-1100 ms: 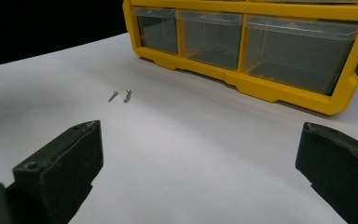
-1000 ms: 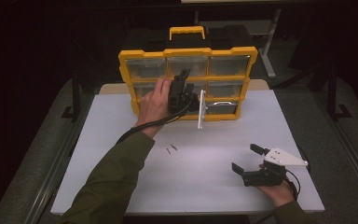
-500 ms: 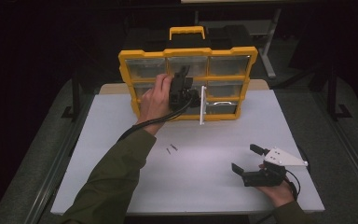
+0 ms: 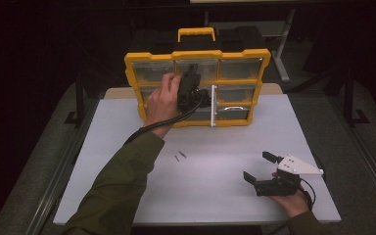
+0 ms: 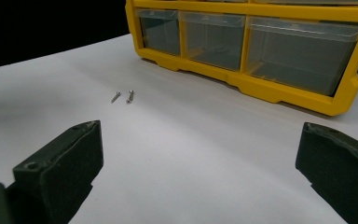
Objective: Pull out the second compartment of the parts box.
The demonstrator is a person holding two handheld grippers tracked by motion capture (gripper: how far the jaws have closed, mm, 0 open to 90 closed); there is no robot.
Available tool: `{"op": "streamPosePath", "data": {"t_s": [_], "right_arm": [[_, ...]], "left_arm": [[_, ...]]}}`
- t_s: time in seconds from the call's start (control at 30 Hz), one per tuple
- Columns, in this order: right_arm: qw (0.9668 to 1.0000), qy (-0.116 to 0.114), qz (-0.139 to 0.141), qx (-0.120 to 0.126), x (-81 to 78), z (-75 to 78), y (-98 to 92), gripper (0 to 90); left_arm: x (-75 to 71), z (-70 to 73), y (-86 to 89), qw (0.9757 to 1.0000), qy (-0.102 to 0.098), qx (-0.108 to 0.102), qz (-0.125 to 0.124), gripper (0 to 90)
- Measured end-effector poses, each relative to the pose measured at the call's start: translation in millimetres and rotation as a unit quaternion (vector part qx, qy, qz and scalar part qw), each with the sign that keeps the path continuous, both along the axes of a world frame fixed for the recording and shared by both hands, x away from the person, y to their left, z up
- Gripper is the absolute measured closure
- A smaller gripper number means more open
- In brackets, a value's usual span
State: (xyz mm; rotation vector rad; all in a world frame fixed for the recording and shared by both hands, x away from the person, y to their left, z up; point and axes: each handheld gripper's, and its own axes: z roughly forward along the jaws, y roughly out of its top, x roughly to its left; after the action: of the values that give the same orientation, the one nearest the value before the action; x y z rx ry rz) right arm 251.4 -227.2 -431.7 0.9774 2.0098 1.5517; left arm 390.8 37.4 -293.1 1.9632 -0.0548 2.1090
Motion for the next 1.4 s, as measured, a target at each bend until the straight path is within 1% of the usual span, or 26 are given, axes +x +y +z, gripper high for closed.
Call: {"op": "streamPosePath", "data": {"t_s": [0.27, 0.53, 0.6, 0.63, 0.73, 0.9, 1.0, 1.03, 1.23, 1.33, 1.4], "right_arm": [[1.0000, 0.000, 0.000, -0.001, 0.1, -0.2, -0.3, 0.2], [1.0000, -0.001, -0.001, -0.001, -0.2, -0.2, -0.6, 0.2], [1.0000, -0.002, -0.001, -0.001, -0.5, -0.1, -0.7, 0.2], [1.0000, -0.002, 0.000, -0.001, -0.6, 0.0, -0.8, 0.2], [1.0000, -0.002, 0.001, -0.001, -0.9, 0.0, -0.8, 0.2], [1.0000, -0.002, 0.000, -0.001, -1.1, 0.1, -0.7, 0.2], [1.0000, -0.002, 0.000, 0.001, -1.3, 0.3, -0.6, 0.2], [1.0000, -0.002, 0.000, 0.001, -1.4, 0.3, -0.6, 0.2], [1.0000, -0.002, 0.000, 0.001, -1.6, 0.3, -0.8, 0.2], [1.0000, -0.002, -0.001, 0.002, -1.8, 0.4, -0.8, 0.2], [1.0000, -0.004, -0.001, 0.001, -1.7, 0.4, -0.9, 0.2]], "left_arm": [[3.6, 2.7, 1.0, 1.0000, -0.004, 0.003, 0.007, 58.6], [5.5, 7.5, -1.5, 0.9997, -0.013, 0.014, 0.014, 63.1], [5.8, 8.8, -2.2, 0.9997, -0.013, 0.016, 0.015, 64.7], [5.9, 9.4, -2.6, 0.9995, -0.016, 0.020, 0.017, 65.3], [6.7, 11.8, -3.0, 0.9995, -0.020, 0.020, 0.016, 66.8], [7.8, 13.7, -5.9, 0.9993, -0.019, 0.028, 0.017, 68.2], [8.1, 13.7, -7.6, 0.9989, -0.020, 0.036, 0.021, 69.0], [8.7, 13.4, -8.0, 0.9990, -0.020, 0.035, 0.018, 69.3], [10.5, 13.9, -9.7, 0.9987, -0.019, 0.042, 0.022, 69.5], [12.1, 13.6, -10.0, 0.9985, -0.016, 0.046, 0.026, 69.8], [13.6, 13.2, -9.8, 0.9987, -0.015, 0.043, 0.024, 70.0]]}}
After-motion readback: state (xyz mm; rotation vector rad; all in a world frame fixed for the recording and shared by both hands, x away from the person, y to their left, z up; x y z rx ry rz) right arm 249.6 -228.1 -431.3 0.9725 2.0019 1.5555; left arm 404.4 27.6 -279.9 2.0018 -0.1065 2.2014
